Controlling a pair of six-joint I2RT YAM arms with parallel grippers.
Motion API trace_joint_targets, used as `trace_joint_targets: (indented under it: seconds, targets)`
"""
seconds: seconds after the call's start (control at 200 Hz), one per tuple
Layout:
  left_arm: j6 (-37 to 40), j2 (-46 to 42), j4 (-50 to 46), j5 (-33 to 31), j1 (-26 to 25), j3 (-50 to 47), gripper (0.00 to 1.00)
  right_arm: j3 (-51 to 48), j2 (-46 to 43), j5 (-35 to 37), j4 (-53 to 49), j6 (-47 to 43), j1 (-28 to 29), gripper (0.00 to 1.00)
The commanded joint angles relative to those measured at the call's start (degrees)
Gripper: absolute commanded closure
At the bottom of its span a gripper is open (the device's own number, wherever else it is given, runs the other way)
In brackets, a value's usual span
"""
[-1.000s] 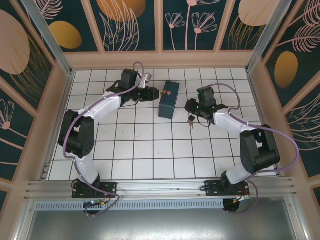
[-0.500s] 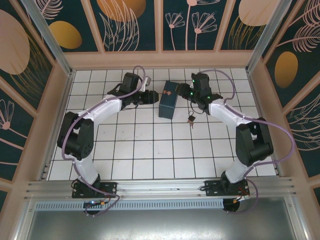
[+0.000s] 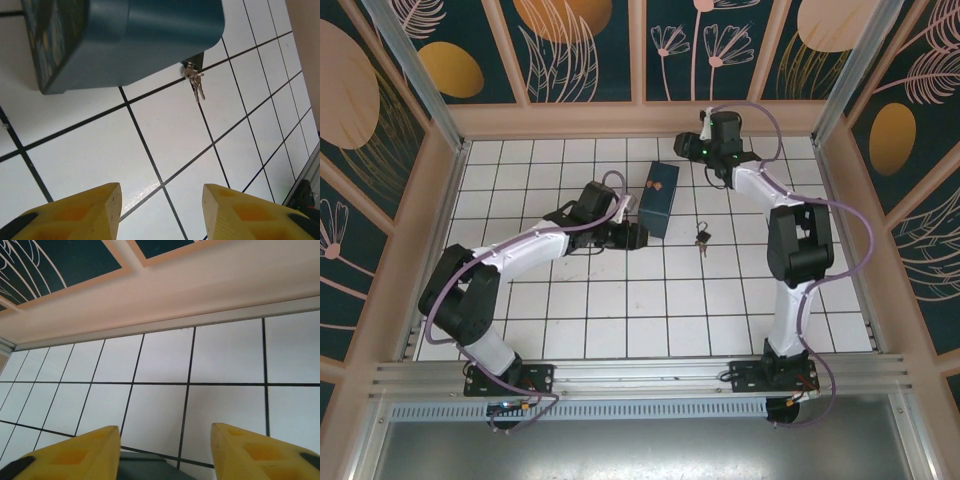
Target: Unlock a padlock with a key
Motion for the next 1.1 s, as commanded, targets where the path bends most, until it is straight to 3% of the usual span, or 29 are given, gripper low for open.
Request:
trace_joint_targets:
  seconds: [0.0,0.215,0.31,0.48,0.671,0.931,1.096]
  targets:
    - [-2.55,-0.5,2.91,-1.37,0.5,1.97,0.52,-0.86,-0.46,-2.79,-0.2,2.72,0.25,0.52]
    - [-3.7,-0.48,3.39,2.66,7.33,8.95,0.47,-21.65,-12.19,-1.12,10.62,14.35,0.14,0.51]
    - [-0.45,3.01,0.75,1.13,8.35,14.98,0.46,-28.0,-14.58,-1.5,12.67,16.88,-0.42,0.6]
    - [-0.31,13.5,4.1,3.24,8.33,20.85,0.47,-35.05,-12.57,-8.26,18.46,21.86,-1.48,0.74]
    - [-1.64,18.57,8.6,6.11,8.35,20.41,0.48,-35.96,-9.94,-11.04,19.94,22.88,0.01,0.79]
    - [-5.13,16.69,17.09,14.81,8.35,16.01,0.5,-32.41,-2.24,-16.52,27.82,27.69,4.62,0.82]
    - [-5.81,14.6,17.93,16.28,8.35,14.04,0.5,-29.71,1.96,-18.78,33.69,31.62,7.76,0.82]
